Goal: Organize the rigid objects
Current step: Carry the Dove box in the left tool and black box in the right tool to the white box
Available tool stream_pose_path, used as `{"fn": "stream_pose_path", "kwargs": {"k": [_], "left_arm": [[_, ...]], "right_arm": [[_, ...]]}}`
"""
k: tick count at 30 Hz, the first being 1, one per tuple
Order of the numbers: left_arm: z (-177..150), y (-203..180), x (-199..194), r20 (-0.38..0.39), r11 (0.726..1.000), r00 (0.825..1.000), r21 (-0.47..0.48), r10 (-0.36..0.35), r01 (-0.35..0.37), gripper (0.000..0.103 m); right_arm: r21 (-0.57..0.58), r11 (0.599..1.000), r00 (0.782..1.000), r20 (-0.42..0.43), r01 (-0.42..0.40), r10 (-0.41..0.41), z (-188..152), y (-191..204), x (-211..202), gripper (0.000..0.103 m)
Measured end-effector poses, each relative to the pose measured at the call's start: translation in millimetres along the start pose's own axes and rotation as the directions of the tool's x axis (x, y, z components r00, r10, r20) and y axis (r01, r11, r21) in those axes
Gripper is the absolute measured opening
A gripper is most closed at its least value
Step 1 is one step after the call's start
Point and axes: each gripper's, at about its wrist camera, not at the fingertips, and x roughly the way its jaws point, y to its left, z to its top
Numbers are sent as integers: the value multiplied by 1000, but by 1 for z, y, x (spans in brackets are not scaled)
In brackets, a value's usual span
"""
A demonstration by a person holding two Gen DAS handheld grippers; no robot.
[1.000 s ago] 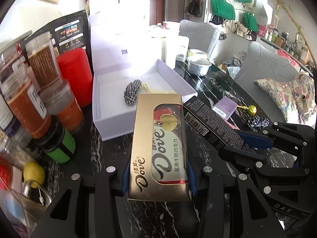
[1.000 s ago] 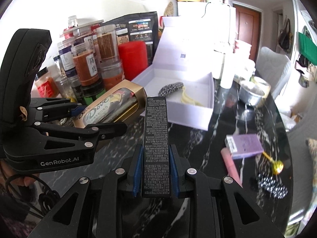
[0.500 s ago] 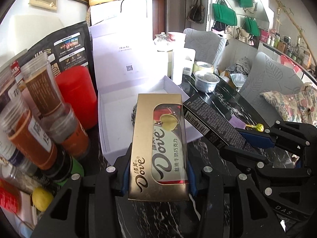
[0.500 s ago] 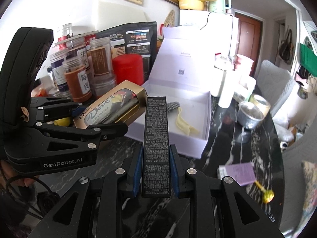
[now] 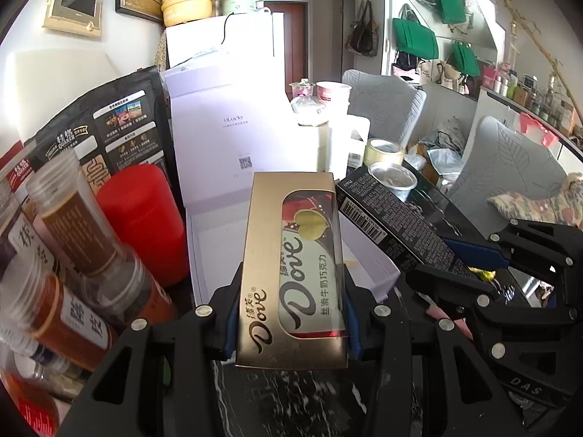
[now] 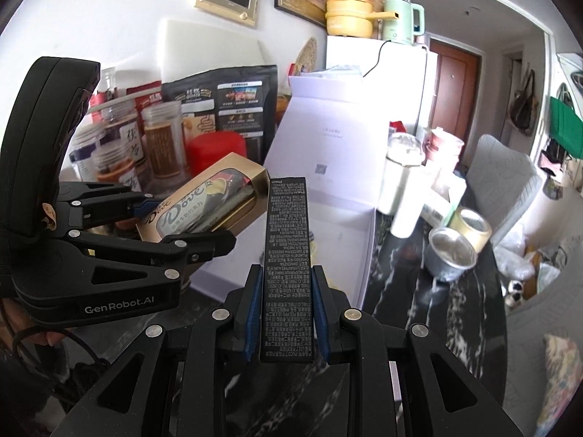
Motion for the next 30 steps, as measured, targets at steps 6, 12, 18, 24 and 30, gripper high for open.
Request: {"fn": "stream_pose_path", "kwargs": {"k": [6,12,18,24,30], "left_arm": [[22,8,10,24,1000,1000,-28,-7,7,44],[42,10,20,42,1000,999,-19,14,-13,44],[59,17,35,51,999,999,-48,19,-16,44],[68,23,54,40,998,999,-52,27,-25,44],[69,32,70,14,997,999,-65,37,-36,44]], "right_arm": [[-10,1000,1000,15,16,-15,16,-7,11,25],[-13,999,999,30,40,-40,33,-15,22,25],[-1,999,999,37,37,-37,48,-27,36,25],[30,999,999,43,28,-30,59,-38,53,25],[51,998,999,45,24,-26,65,-40,68,25]]}}
